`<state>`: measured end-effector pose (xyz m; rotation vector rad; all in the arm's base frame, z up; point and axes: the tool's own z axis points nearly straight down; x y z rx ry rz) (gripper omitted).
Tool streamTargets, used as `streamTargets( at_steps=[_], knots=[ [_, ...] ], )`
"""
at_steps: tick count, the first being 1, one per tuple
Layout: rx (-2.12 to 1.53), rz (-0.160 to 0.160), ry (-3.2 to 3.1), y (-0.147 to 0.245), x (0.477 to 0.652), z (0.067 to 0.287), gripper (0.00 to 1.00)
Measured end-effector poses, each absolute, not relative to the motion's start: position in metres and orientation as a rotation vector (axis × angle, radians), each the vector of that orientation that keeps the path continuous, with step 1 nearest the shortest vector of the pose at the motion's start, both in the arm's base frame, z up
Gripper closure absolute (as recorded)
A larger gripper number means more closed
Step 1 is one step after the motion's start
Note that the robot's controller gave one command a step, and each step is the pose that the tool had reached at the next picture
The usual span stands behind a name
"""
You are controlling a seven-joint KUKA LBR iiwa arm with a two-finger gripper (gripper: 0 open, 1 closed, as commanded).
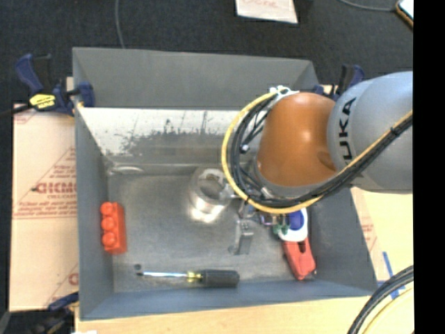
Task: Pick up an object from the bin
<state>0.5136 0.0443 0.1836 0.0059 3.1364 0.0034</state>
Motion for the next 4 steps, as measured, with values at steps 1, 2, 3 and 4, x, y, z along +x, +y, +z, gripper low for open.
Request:
streamTargets(
  at_steps=[1,2,3,4],
  knots=[
    [0.140,-0.002,3.126,0.044,0.553,0.178,0.00],
    [0.276,0.006,3.126,0.093,0.525,0.116,0.00],
    [0.255,-0.001,3.106,0.056,0.582,0.137,1.00],
    [0.254,-0.001,3.106,0.056,0.582,0.137,1.00]
  ],
)
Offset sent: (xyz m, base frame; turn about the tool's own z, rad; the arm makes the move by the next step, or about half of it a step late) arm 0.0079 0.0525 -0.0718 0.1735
